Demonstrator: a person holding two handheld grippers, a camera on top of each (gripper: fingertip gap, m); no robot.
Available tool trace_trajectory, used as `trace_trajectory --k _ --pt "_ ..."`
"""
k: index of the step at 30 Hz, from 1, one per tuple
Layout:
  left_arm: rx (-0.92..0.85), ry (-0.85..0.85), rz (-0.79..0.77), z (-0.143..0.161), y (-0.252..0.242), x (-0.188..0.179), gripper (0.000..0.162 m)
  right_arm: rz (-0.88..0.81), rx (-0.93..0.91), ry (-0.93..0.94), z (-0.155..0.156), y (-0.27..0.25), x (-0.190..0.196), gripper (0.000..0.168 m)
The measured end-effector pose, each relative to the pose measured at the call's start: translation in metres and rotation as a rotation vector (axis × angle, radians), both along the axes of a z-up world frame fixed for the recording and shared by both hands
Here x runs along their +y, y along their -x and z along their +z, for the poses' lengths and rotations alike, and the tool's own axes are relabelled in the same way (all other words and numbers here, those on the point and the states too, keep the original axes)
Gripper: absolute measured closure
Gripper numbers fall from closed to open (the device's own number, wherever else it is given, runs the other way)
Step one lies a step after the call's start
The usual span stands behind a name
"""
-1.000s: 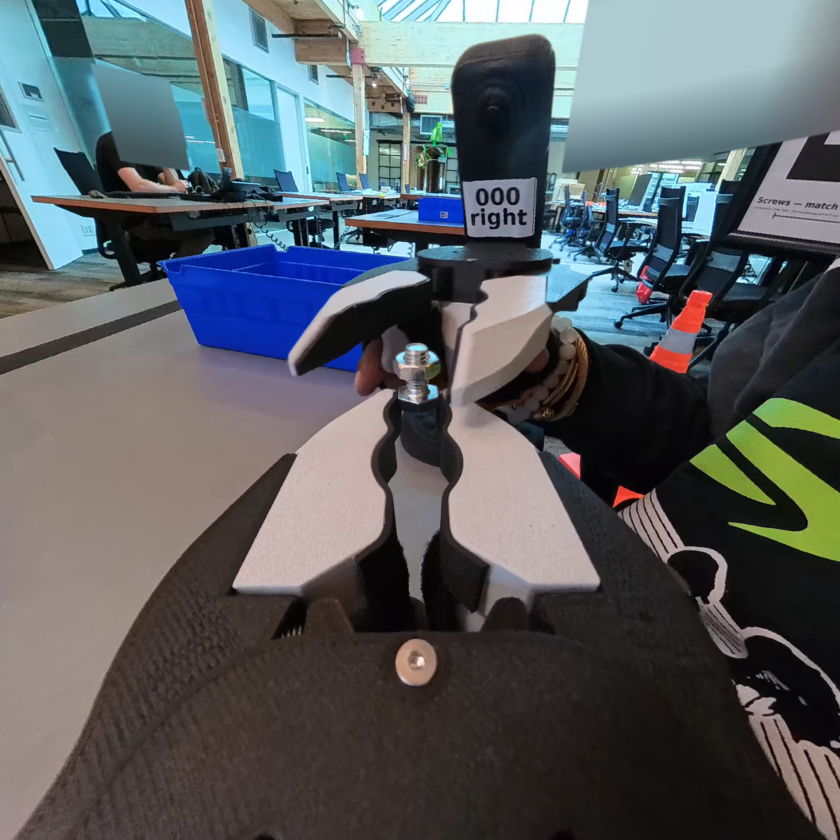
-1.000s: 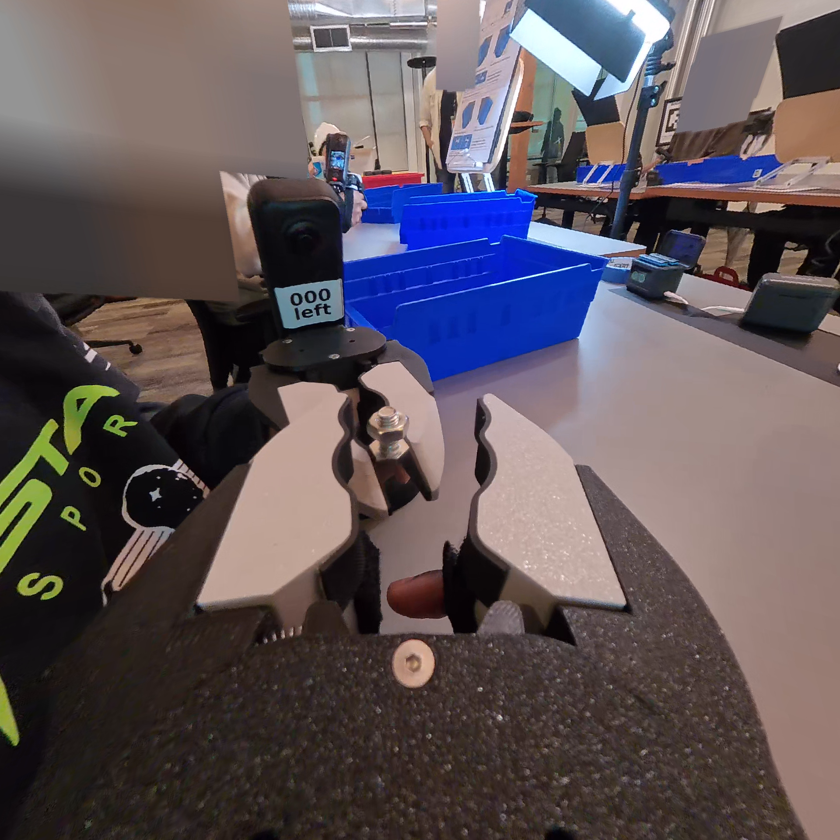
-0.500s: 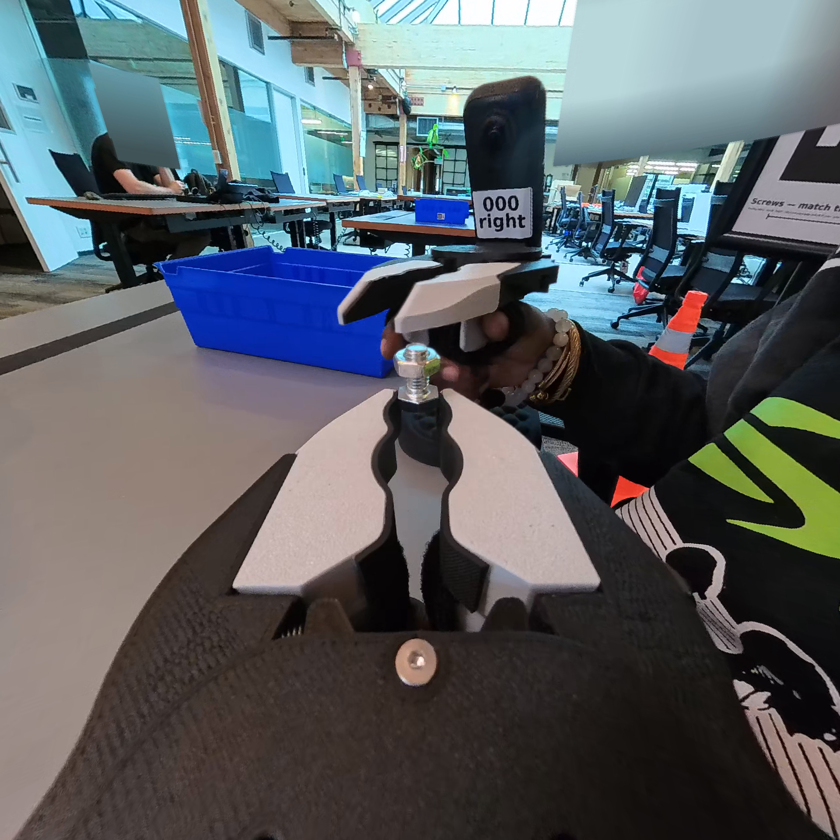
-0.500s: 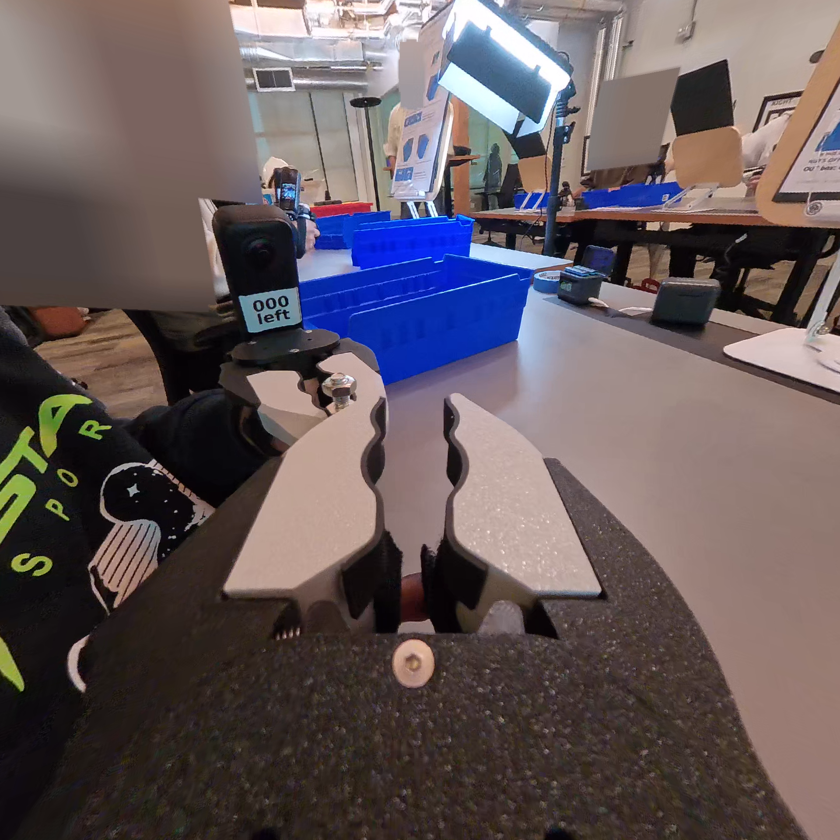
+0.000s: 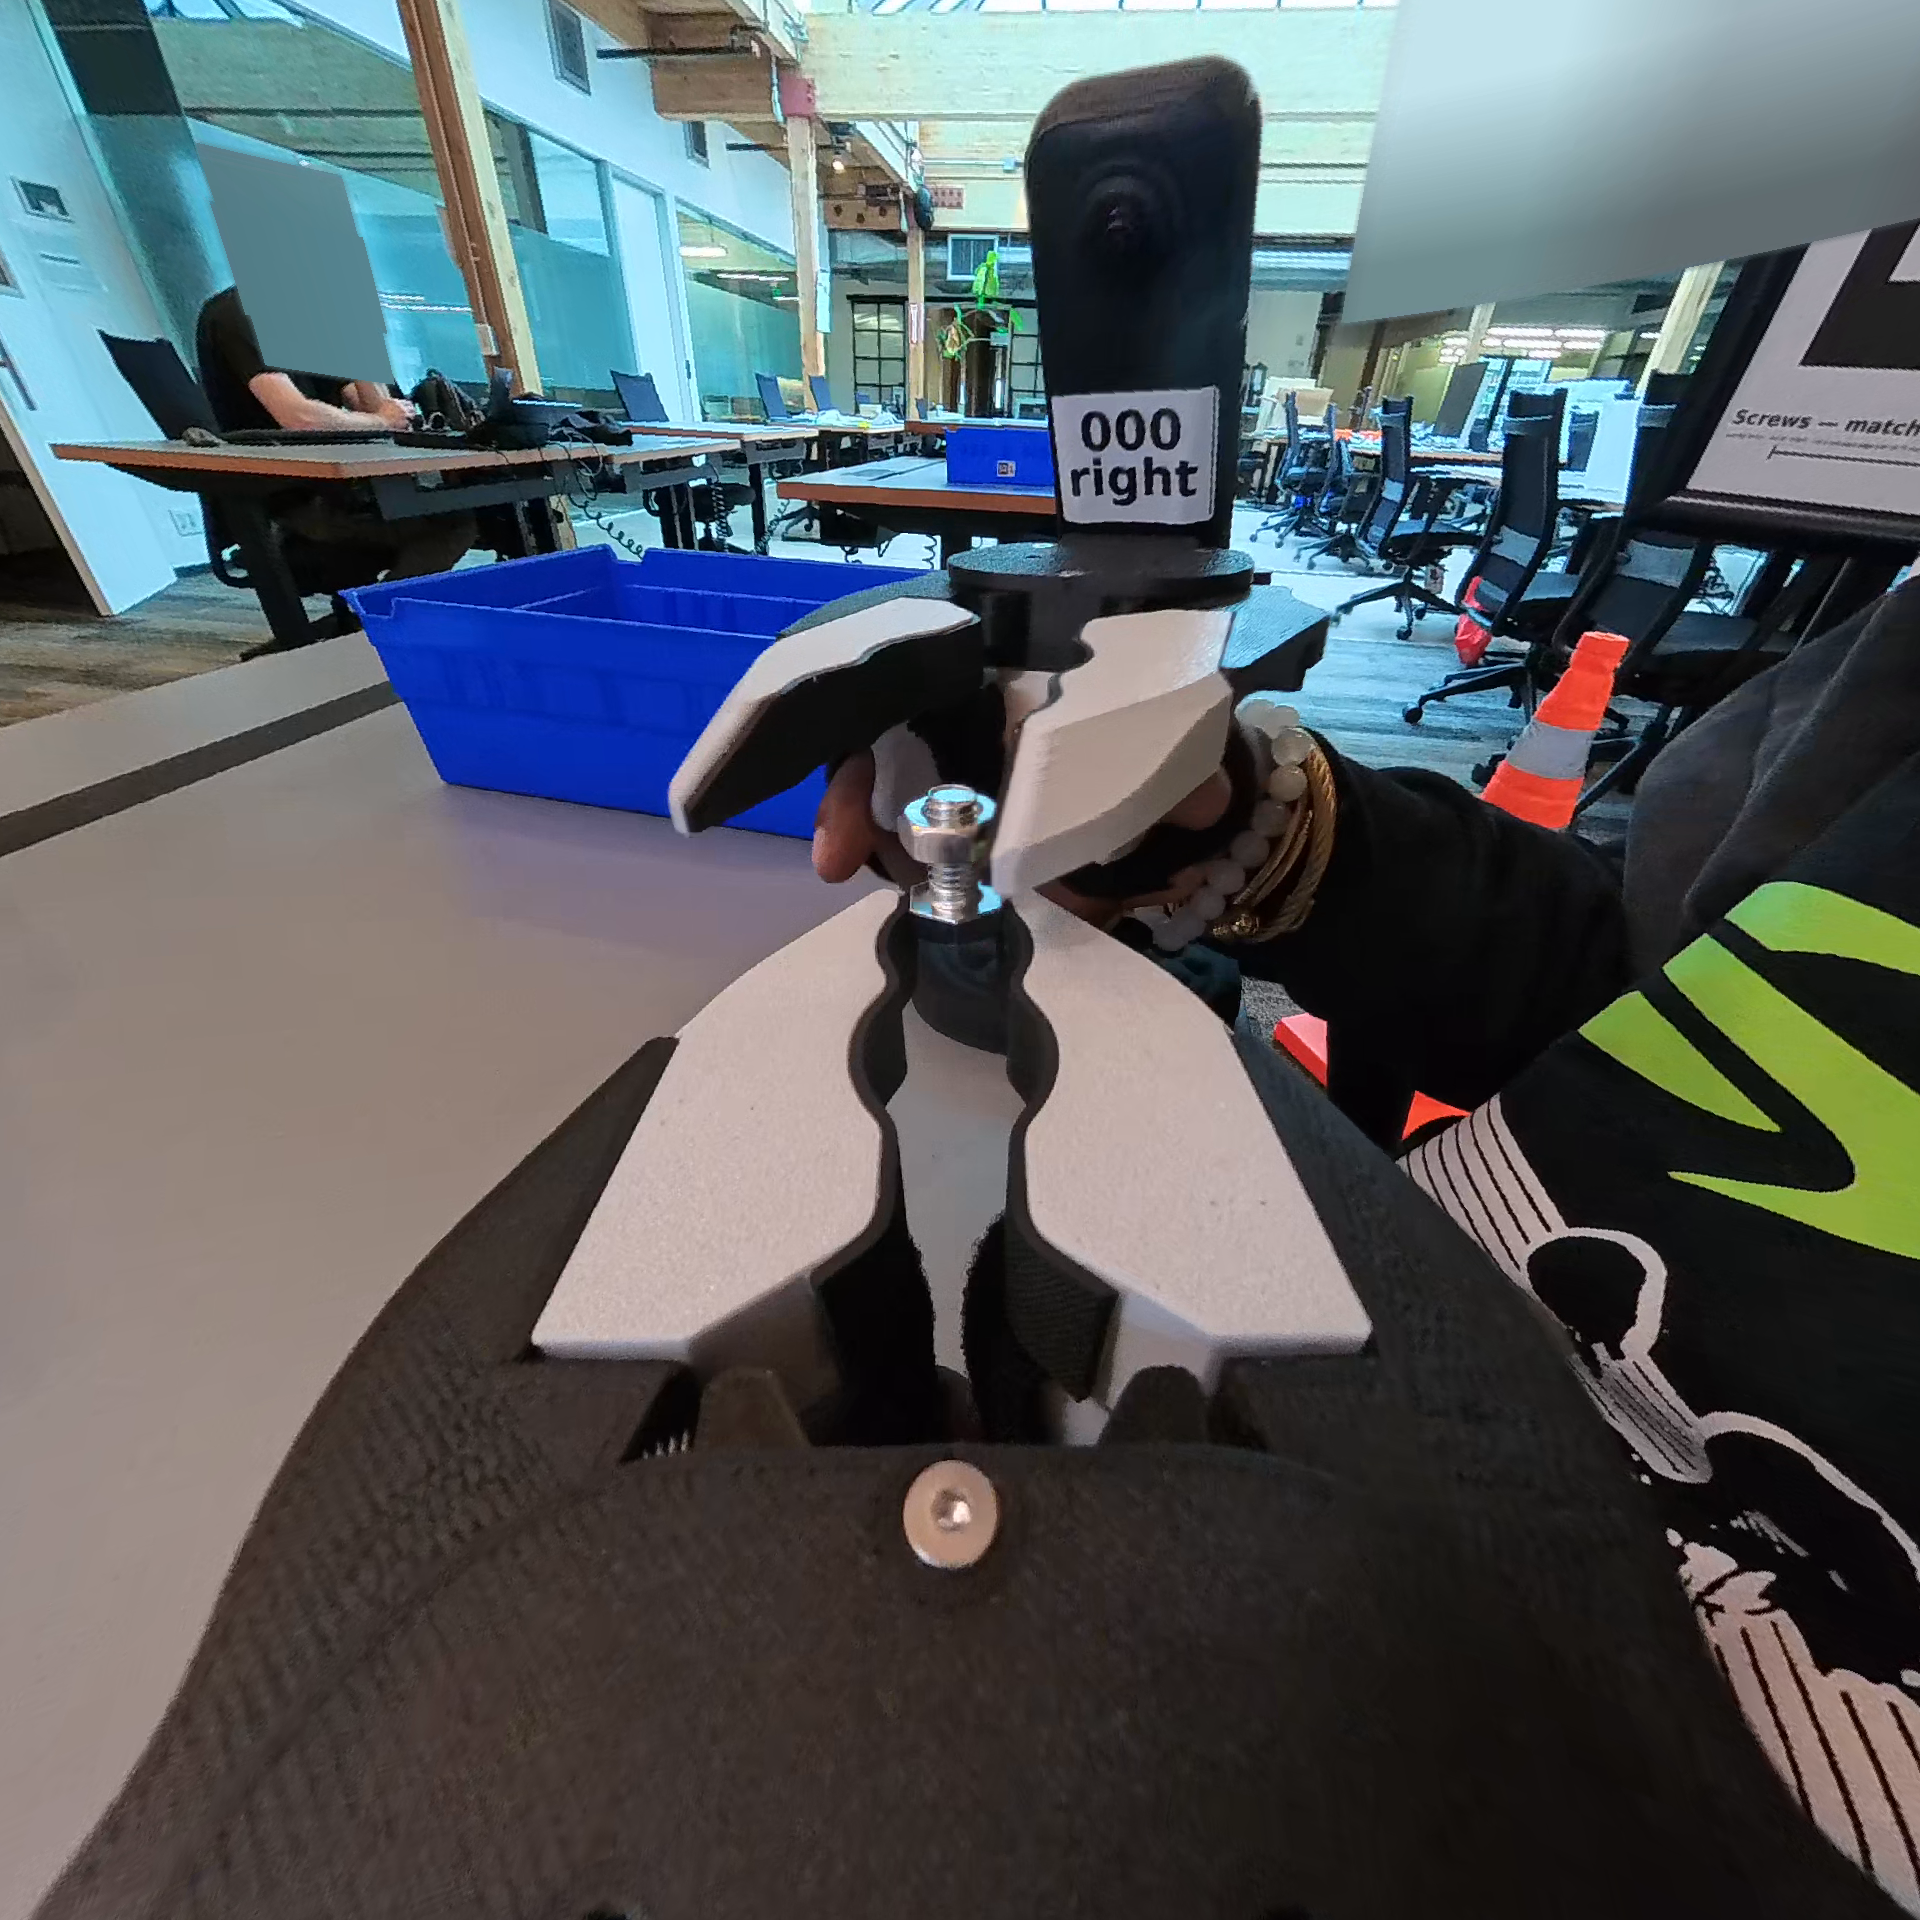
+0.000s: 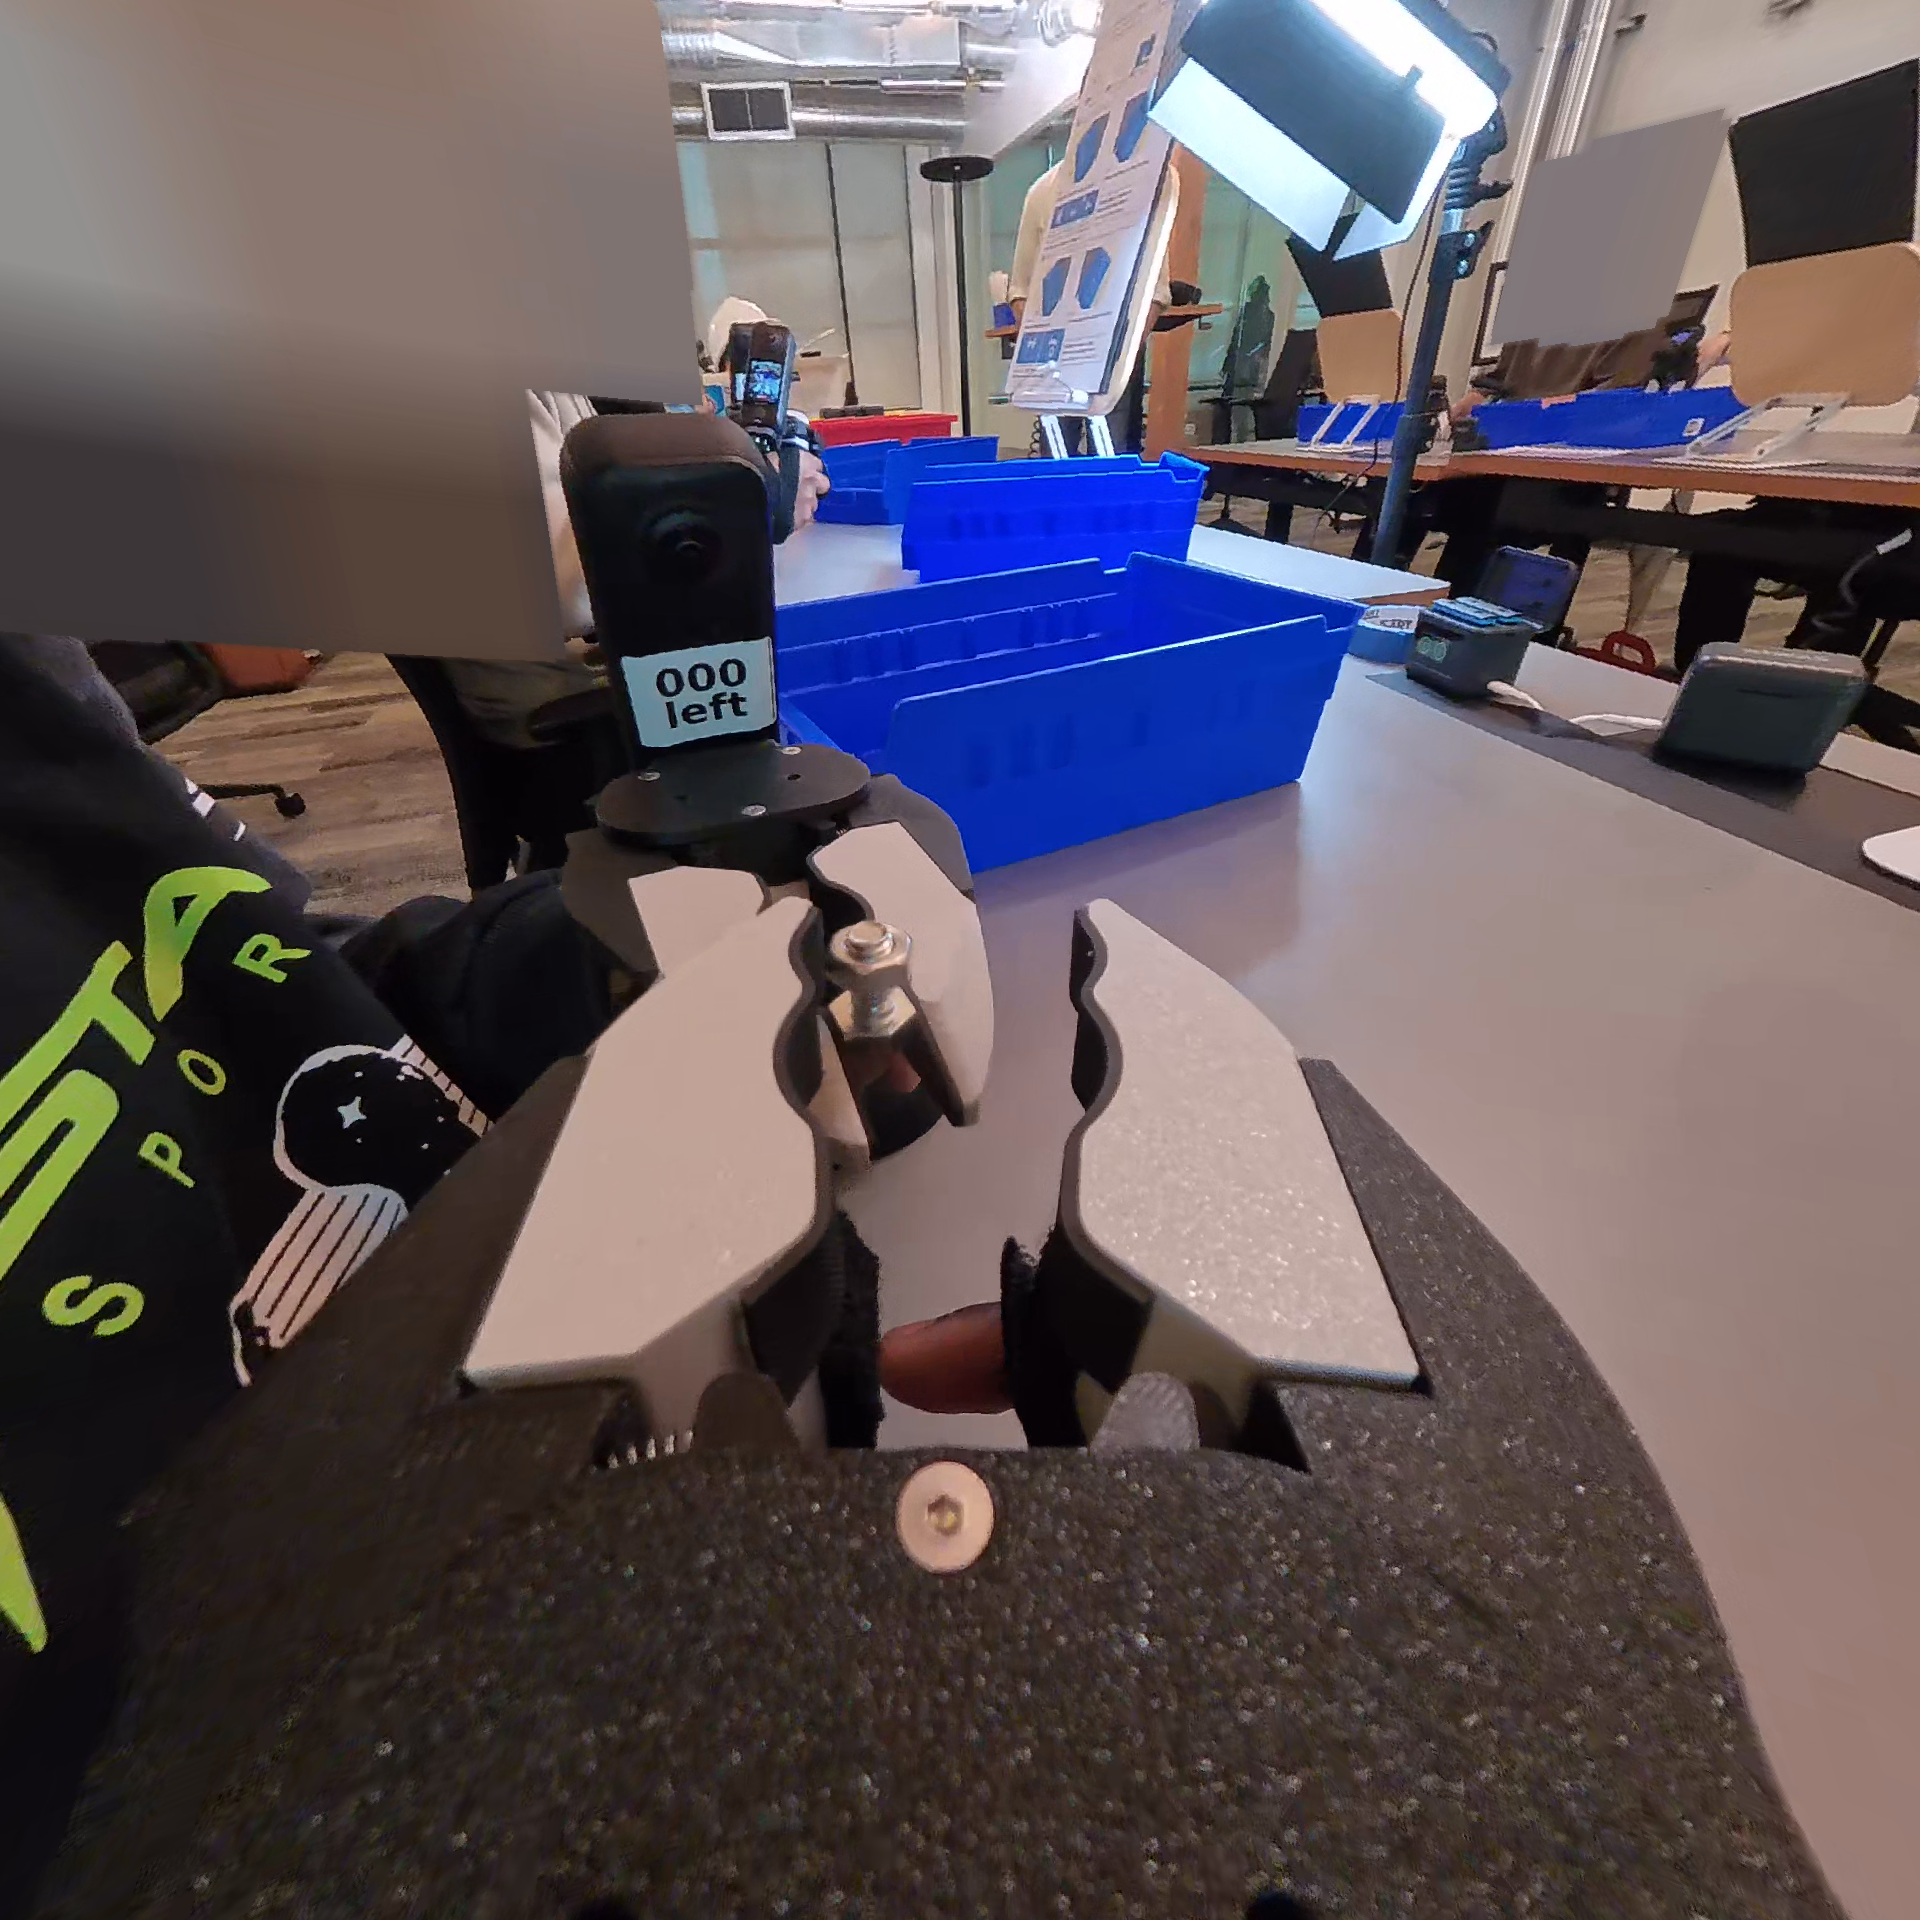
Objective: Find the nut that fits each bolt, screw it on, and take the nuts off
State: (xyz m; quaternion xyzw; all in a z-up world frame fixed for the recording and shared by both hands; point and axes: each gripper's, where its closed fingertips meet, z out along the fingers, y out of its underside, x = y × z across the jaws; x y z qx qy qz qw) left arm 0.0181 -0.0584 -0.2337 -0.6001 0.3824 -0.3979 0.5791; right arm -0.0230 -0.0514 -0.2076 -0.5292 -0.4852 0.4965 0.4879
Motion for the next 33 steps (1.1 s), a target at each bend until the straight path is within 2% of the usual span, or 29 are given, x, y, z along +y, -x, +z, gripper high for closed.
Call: trace_trajectory --k 4,5,7,10,16,22,29,31,33 --pt "-0.005 0.005 0.001 0.000 0.000 0.001 0.147 -0.015 0.006 -0.002 0.000 -0.012 0.003 0.122" --pt "-0.006 0.007 0.002 0.000 0.001 0.001 0.147 -0.018 0.008 -0.004 0.001 -0.016 0.003 0.125" --pt "-0.011 0.005 -0.004 0.001 0.001 0.000 0.147 -0.061 0.017 -0.006 0.001 -0.024 0.010 0.141" --pt "-0.005 0.004 -0.002 0.000 0.000 0.000 0.147 -0.089 0.036 0.001 0.004 -0.034 0.017 0.145" --pt "0.003 0.006 0.000 -0.001 0.000 0.000 0.147 0.003 0.021 -0.010 0.004 -0.018 -0.001 0.122" --pt "0.009 0.004 -0.002 -0.002 -0.001 0.000 0.147 0.015 -0.002 -0.019 0.001 -0.001 -0.003 0.121" --pt "0.006 0.008 -0.001 -0.001 -0.001 0.001 0.147 -0.018 0.005 -0.014 0.001 -0.014 0.004 0.122" --pt "0.002 0.010 0.000 -0.001 0.000 0.001 0.147 -0.032 0.011 -0.016 0.001 -0.019 0.006 0.128" --pt "-0.001 0.008 -0.003 0.000 0.000 0.000 0.147 -0.070 0.022 -0.016 0.002 -0.026 0.013 0.144"
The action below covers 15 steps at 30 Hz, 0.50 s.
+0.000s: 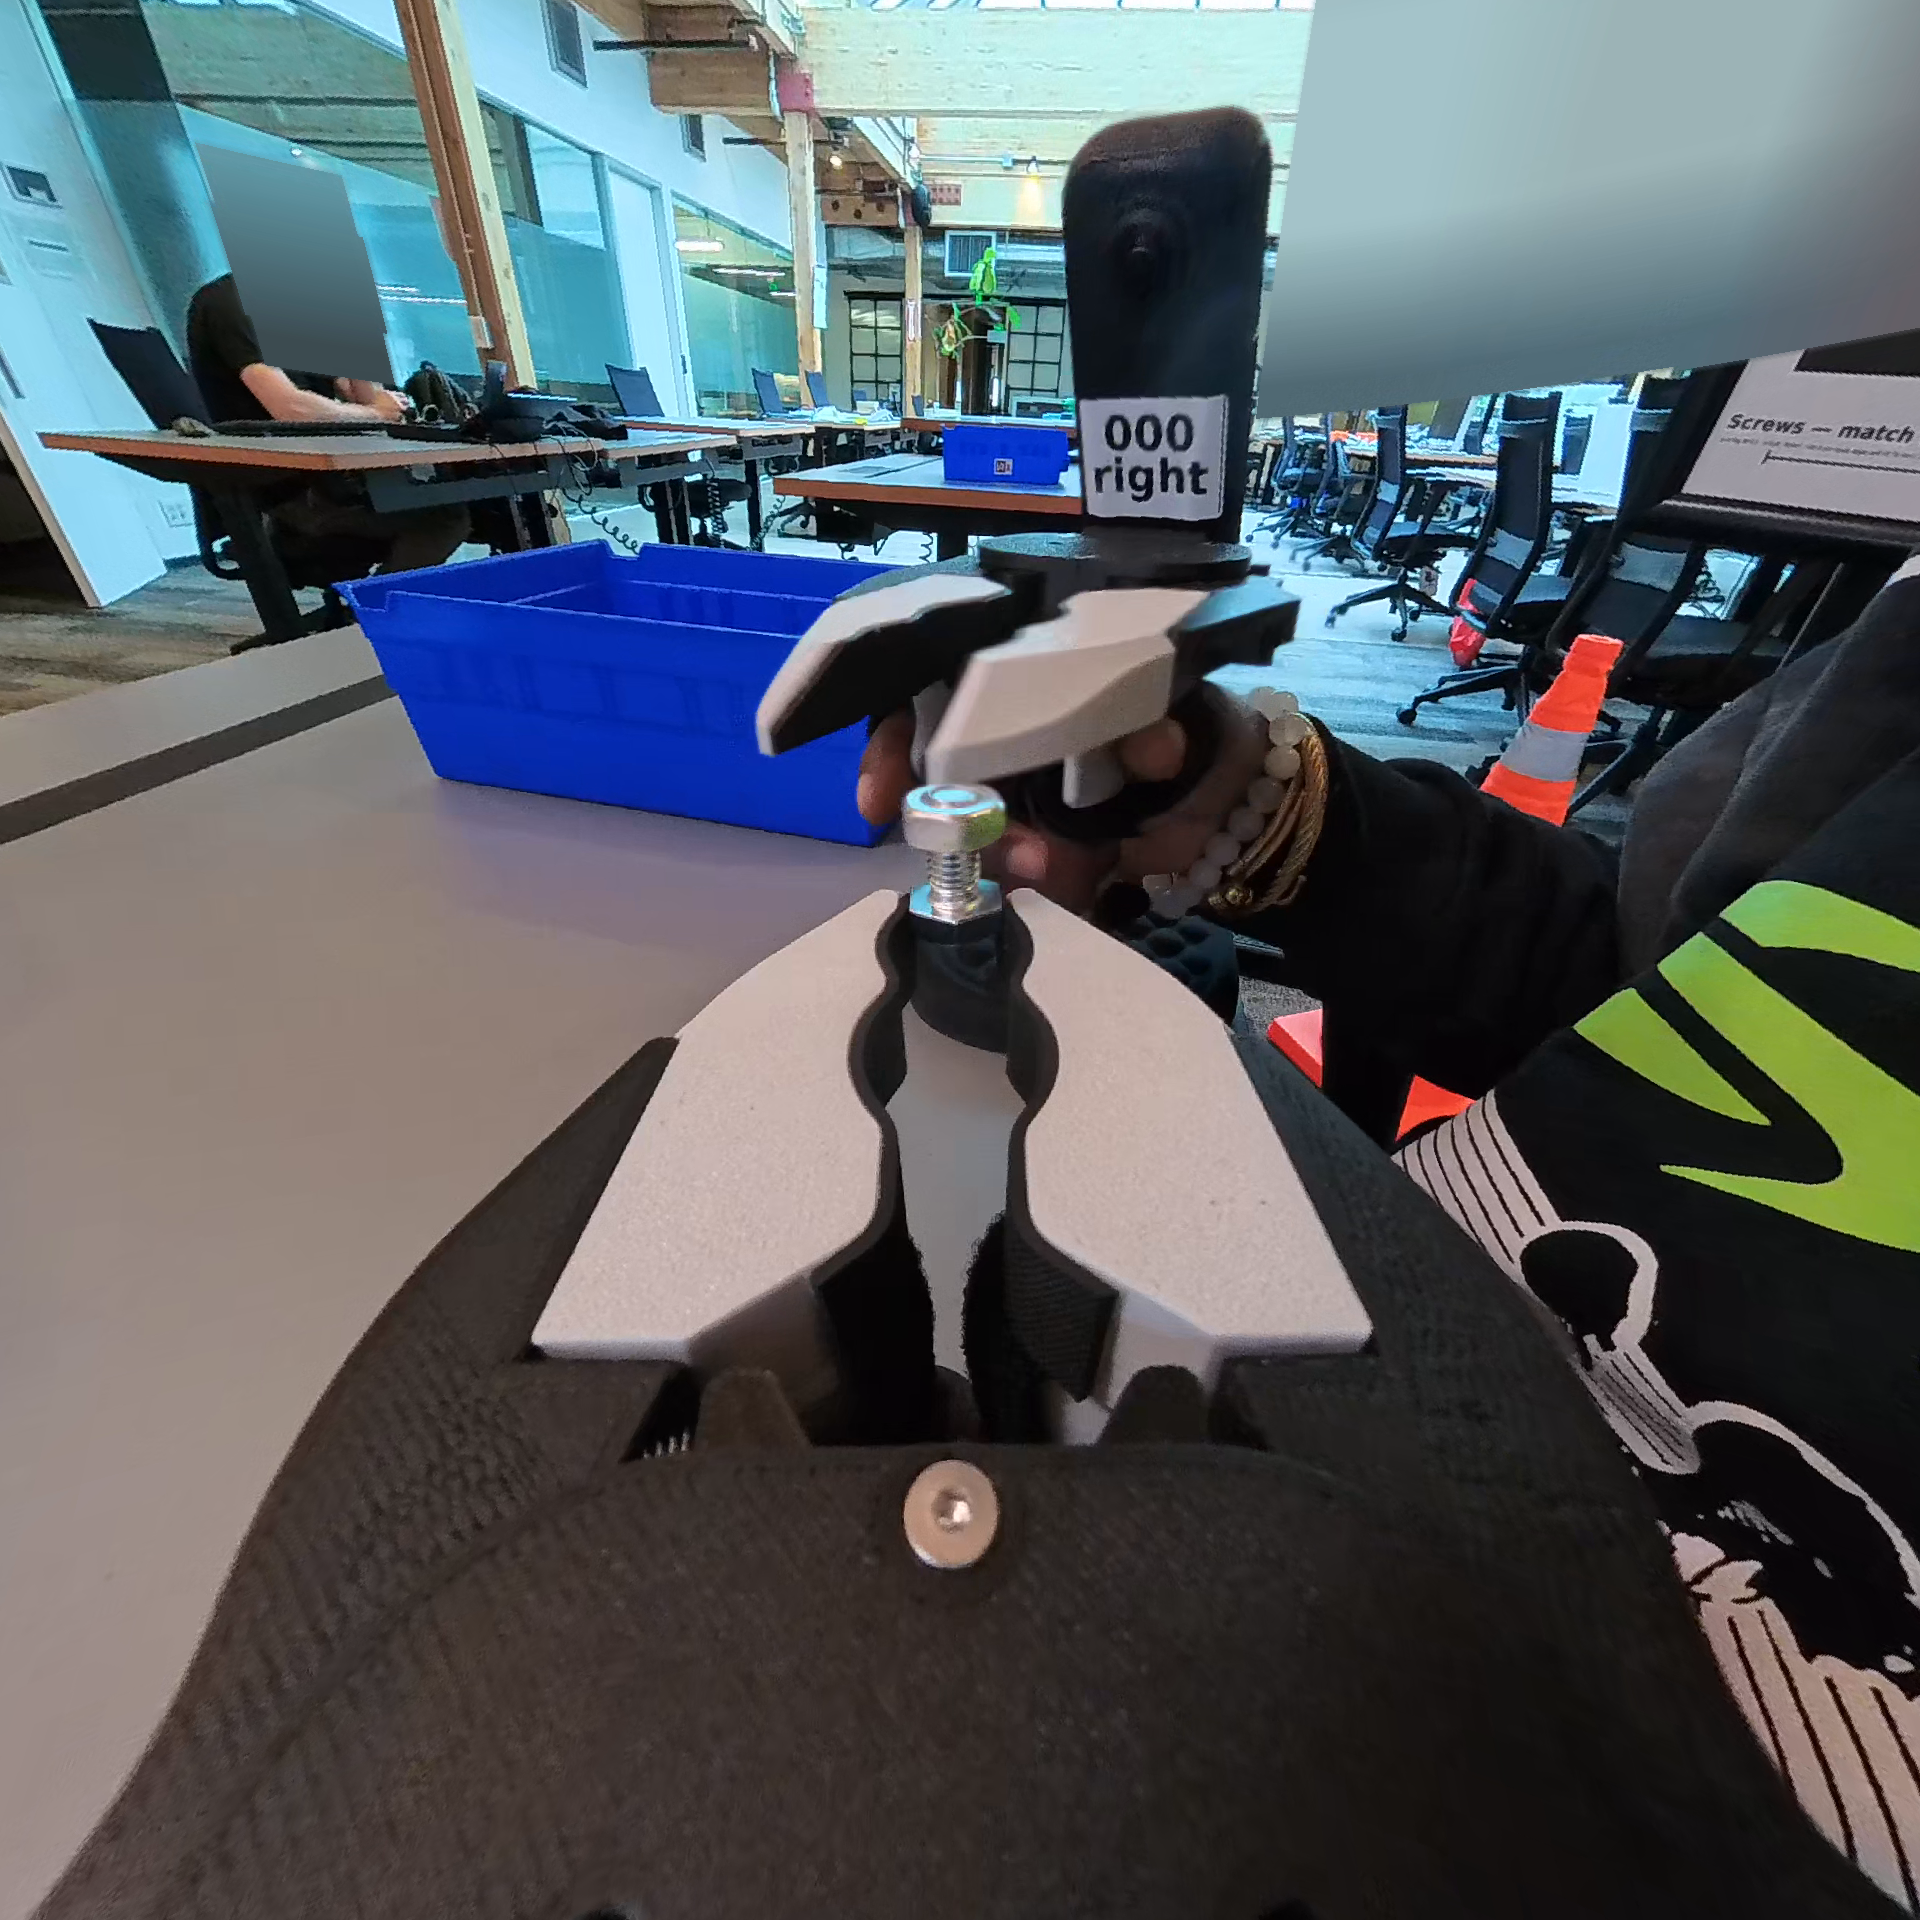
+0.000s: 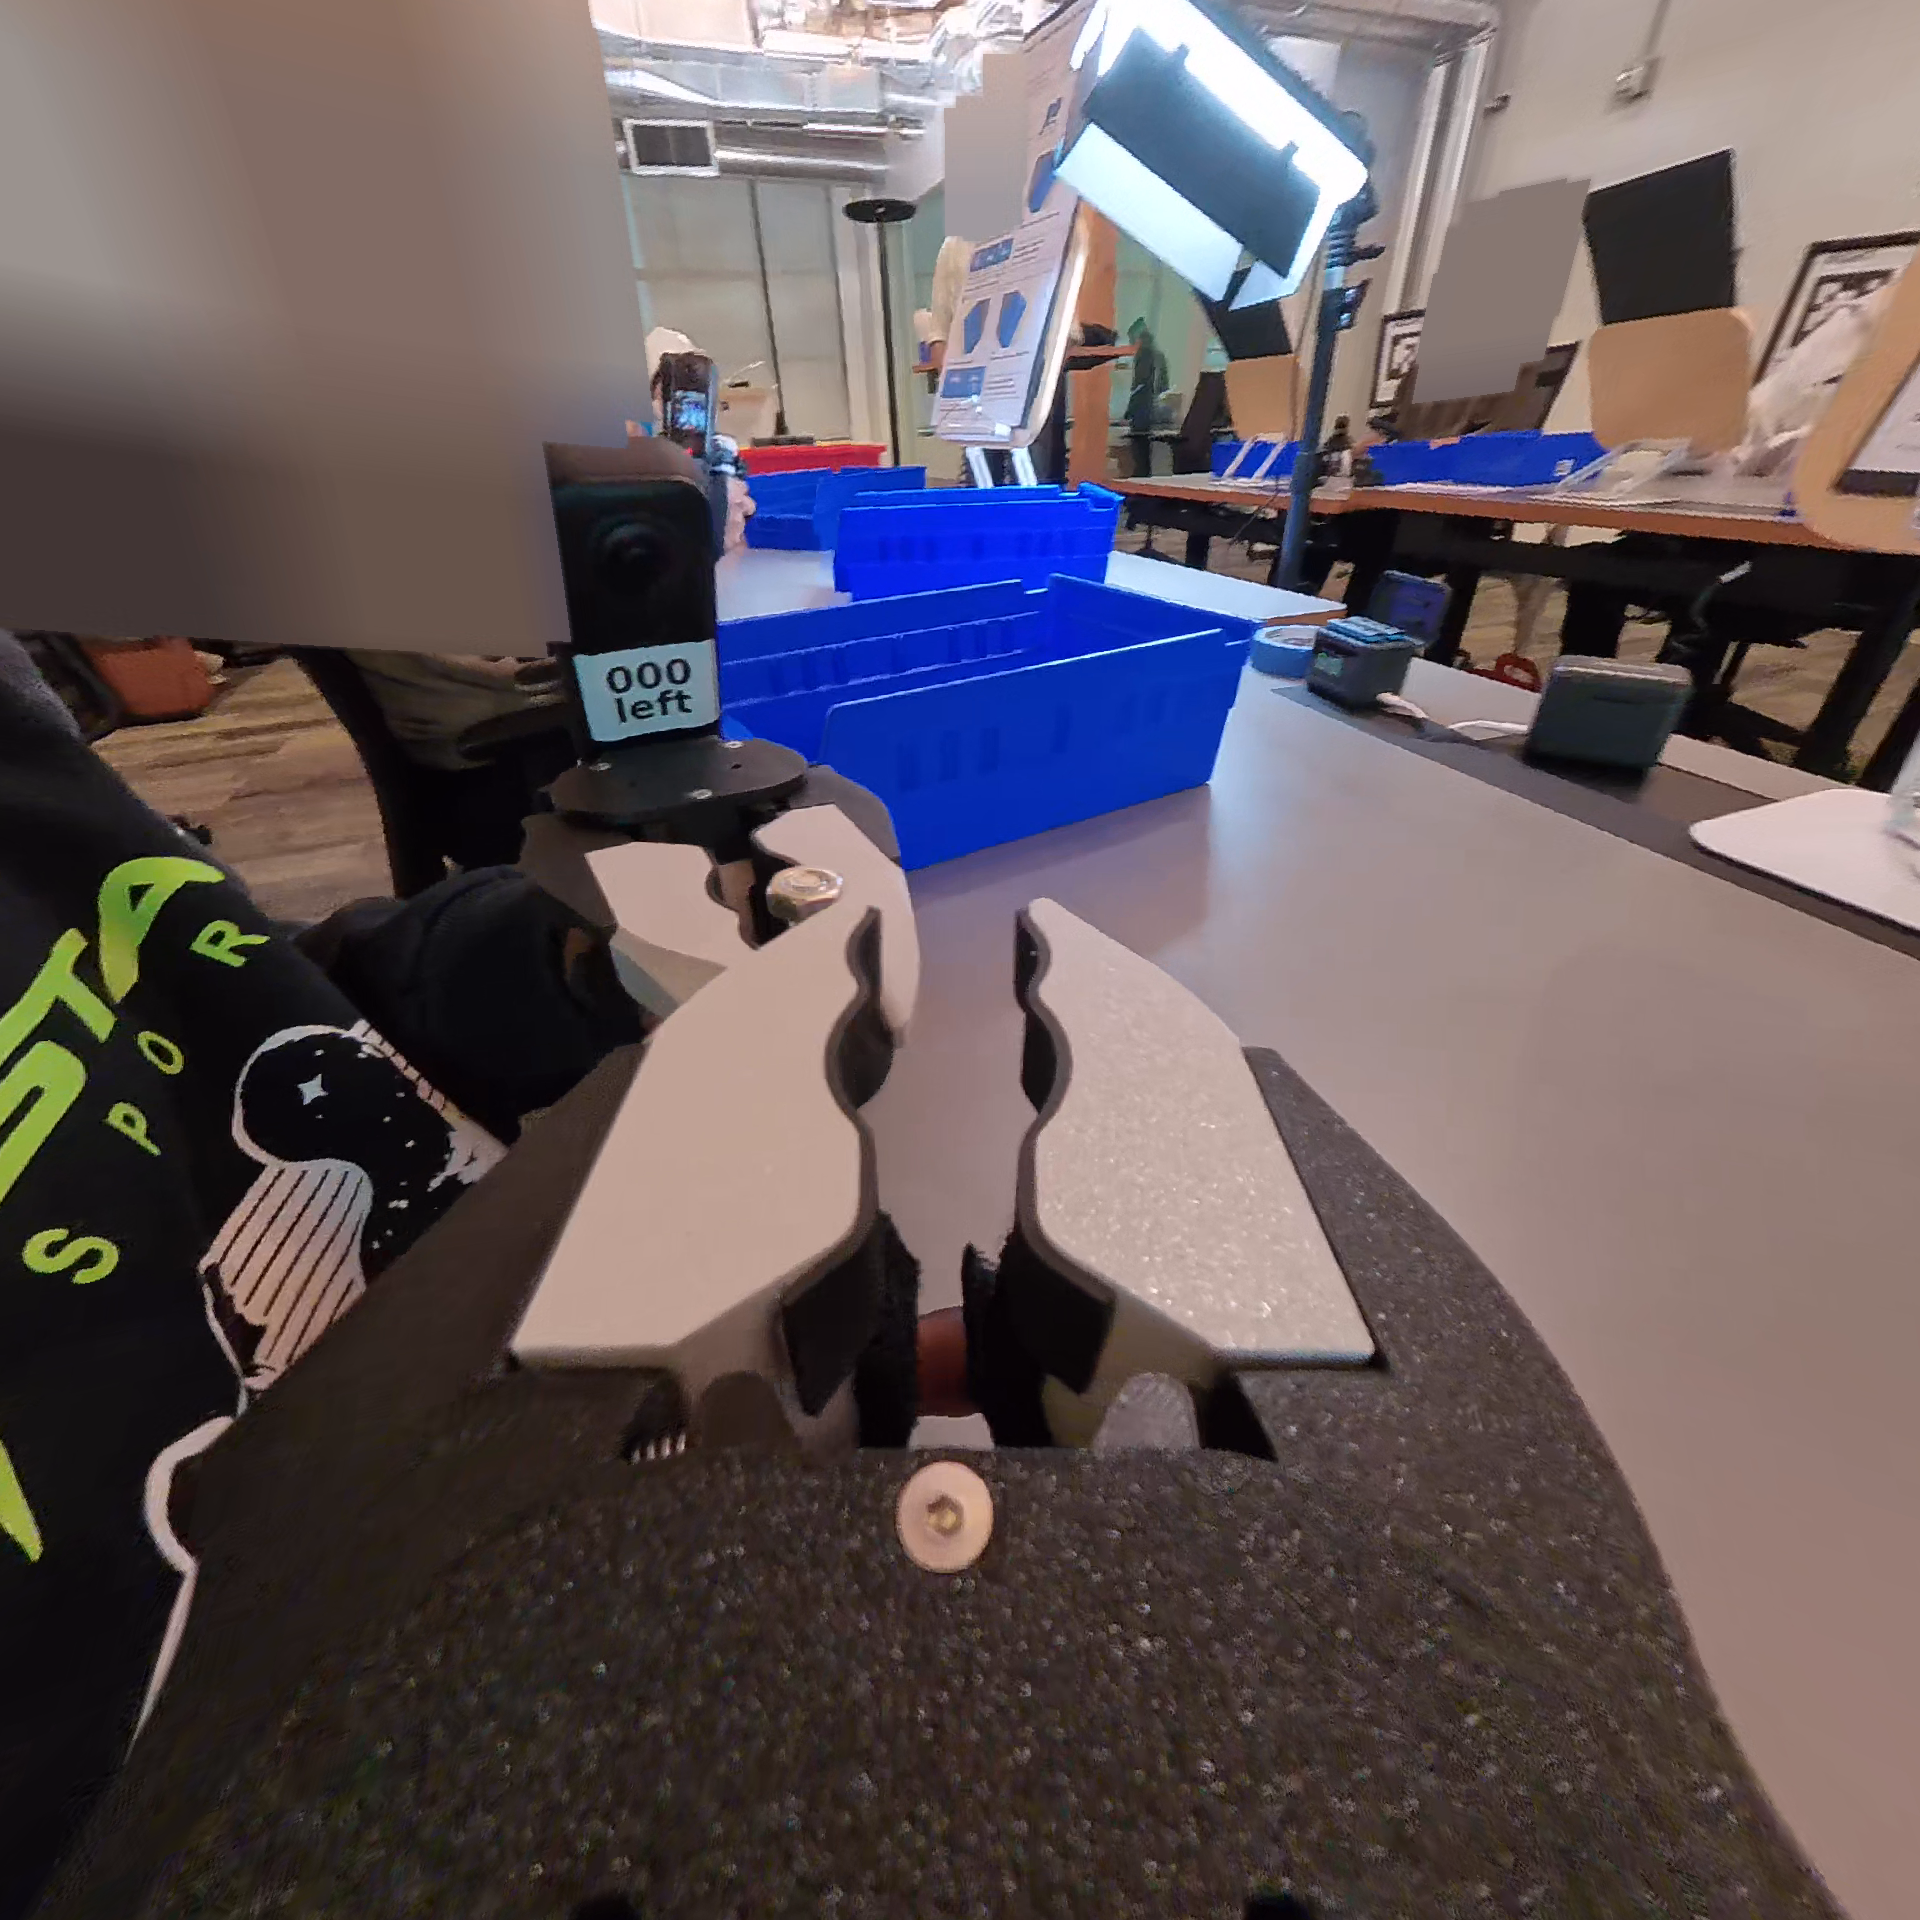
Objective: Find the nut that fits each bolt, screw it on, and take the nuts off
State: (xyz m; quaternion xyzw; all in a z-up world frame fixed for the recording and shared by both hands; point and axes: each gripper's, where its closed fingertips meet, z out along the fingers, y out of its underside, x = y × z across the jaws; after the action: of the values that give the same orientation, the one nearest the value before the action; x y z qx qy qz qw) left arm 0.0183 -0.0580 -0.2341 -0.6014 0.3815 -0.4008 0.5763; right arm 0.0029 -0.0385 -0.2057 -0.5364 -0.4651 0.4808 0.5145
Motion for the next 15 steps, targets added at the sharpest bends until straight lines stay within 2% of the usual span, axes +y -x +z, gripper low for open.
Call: trace_trajectory --k 2,4,9,15 --pt "0.004 0.000 0.001 -0.001 0.000 0.000 0.147 -0.007 0.014 0.007 0.001 -0.005 0.002 0.151" --pt "0.004 0.002 0.001 -0.001 0.000 0.000 0.147 0.012 0.022 0.011 0.003 -0.005 -0.001 0.150" --pt "0.010 0.001 0.002 -0.001 -0.001 0.000 0.147 0.085 0.005 0.007 0.002 0.009 -0.016 0.124" --pt "0.024 -0.003 0.000 -0.003 -0.002 0.000 0.147 0.087 -0.016 0.009 -0.001 0.027 -0.016 0.122"
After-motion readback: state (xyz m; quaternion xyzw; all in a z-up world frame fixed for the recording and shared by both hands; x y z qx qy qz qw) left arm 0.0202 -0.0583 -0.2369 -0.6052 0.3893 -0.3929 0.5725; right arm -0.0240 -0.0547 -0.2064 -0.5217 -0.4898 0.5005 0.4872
